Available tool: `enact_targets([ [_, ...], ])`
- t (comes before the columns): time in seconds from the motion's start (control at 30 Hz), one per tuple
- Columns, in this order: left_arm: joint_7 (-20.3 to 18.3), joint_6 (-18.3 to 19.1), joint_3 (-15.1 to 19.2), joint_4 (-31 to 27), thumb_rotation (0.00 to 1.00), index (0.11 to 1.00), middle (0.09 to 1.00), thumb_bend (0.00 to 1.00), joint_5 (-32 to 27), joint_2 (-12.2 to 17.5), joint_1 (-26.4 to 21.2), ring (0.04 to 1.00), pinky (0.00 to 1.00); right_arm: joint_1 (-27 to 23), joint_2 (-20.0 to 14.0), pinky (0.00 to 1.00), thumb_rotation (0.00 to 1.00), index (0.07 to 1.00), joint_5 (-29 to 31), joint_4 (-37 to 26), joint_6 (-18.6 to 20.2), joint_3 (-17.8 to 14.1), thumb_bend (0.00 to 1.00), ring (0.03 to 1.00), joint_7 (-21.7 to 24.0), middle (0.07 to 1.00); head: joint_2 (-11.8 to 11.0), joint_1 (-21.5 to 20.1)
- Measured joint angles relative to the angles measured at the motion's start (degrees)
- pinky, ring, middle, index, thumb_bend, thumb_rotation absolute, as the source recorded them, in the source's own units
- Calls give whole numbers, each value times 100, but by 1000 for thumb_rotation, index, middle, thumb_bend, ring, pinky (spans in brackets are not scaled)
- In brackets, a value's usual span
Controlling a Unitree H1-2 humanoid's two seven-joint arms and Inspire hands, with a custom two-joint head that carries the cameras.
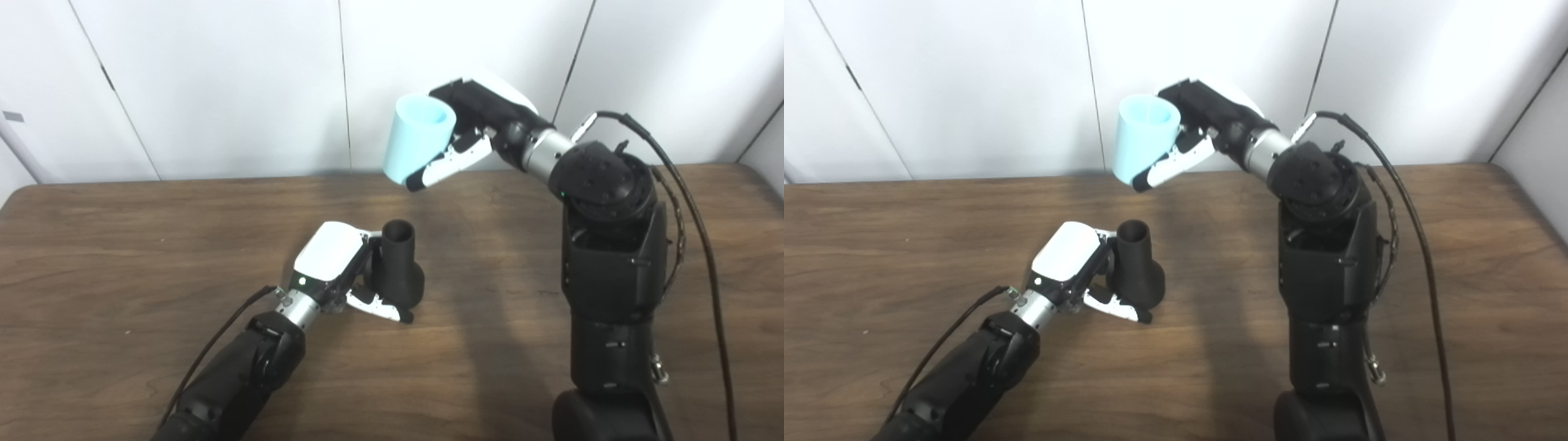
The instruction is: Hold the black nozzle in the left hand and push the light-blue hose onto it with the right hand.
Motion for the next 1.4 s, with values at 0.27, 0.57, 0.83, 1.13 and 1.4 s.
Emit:
enact_targets([
  [0.27, -1, 2, -1, -3, 0, 492, 401, 522, 1, 0, 2, 364, 288, 171, 131, 388, 0, 469, -563, -89, 0, 46, 525, 480, 367, 525, 9, 17],
  [0.57, -3, 9, 0, -4, 0, 497, 412, 523, 0, -1, 1, 395, 310, 353, 217, 360, 0, 477, -603, -79, 0, 59, 531, 433, 403, 491, -9, 44],
  [0.83, -7, 21, 0, -19, 0, 496, 409, 523, -1, -4, 0, 390, 300, 400, 210, 314, 0, 478, -576, 4, 0, 137, 533, 388, 399, 462, 0, 61],
  [1.13, -9, 23, -1, -22, 0, 494, 403, 522, -2, -5, 4, 380, 296, 609, 144, 361, 0, 483, -286, 122, 0, 284, 531, 409, 293, 470, 18, 79],
  [1.4, -10, 23, -1, -22, 0, 496, 412, 523, -1, -7, 9, 390, 300, 607, -17, 354, 0, 496, -63, 198, 0, 483, 521, 432, 60, 475, 44, 88],
])
